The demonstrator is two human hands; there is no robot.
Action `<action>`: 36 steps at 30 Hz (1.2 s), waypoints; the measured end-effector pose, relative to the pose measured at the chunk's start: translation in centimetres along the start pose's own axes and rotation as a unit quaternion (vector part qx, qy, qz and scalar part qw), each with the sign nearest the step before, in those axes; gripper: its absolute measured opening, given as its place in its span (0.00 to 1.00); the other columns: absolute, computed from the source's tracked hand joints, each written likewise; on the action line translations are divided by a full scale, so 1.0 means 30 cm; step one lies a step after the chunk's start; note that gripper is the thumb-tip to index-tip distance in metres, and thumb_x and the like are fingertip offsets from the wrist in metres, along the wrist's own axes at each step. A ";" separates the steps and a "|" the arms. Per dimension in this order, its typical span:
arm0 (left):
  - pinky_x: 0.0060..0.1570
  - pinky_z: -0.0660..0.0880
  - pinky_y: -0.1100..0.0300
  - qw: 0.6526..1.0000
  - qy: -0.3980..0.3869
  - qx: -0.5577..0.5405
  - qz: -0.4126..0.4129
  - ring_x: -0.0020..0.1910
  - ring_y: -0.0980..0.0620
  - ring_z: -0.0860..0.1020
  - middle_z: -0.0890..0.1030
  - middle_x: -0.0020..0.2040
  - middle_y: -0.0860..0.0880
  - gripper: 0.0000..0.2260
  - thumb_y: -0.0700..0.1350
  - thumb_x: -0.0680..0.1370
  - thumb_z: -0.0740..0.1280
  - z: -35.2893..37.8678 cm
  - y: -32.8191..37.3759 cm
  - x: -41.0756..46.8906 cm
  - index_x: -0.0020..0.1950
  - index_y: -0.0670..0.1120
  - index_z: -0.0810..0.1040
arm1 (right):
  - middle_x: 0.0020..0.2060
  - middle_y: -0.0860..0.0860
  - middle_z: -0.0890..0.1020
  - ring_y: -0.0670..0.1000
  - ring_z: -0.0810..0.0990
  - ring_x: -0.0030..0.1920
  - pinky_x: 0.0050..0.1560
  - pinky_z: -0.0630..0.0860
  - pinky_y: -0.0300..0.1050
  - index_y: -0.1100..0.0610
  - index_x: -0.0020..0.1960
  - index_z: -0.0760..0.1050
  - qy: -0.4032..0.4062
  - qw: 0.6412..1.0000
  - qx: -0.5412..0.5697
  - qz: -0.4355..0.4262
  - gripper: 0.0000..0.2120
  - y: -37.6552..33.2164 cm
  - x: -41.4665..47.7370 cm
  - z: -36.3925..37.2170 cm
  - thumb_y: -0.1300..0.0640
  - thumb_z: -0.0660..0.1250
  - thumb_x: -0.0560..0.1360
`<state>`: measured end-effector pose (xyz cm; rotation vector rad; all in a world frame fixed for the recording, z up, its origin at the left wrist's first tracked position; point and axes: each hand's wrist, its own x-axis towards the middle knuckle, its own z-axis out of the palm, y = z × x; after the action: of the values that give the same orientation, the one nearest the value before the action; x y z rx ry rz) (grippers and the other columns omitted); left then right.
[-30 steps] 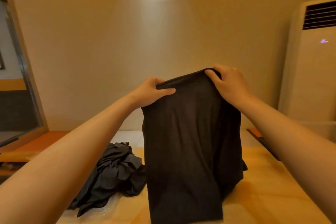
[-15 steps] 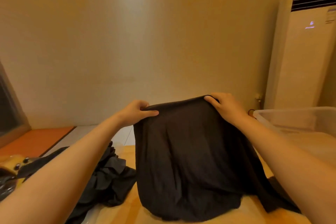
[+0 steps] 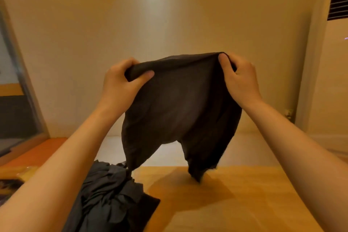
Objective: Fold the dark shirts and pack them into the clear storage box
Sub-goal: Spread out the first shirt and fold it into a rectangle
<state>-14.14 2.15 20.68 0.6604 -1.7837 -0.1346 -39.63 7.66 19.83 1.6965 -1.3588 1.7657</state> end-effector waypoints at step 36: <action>0.73 0.41 0.63 0.883 -0.425 0.179 -0.086 0.75 0.62 0.47 0.53 0.78 0.56 0.28 0.47 0.81 0.61 0.180 -0.318 -0.999 0.79 0.53 0.53 | 0.44 0.34 0.81 0.35 0.78 0.49 0.48 0.71 0.26 0.44 0.43 0.80 -0.268 0.909 -0.009 0.319 0.15 0.035 -1.159 -0.336 0.65 0.72 0.71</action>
<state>-10.50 7.83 -10.52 1.1439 -2.6279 -0.2445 -38.30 27.70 -10.32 1.9569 -2.3862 1.6017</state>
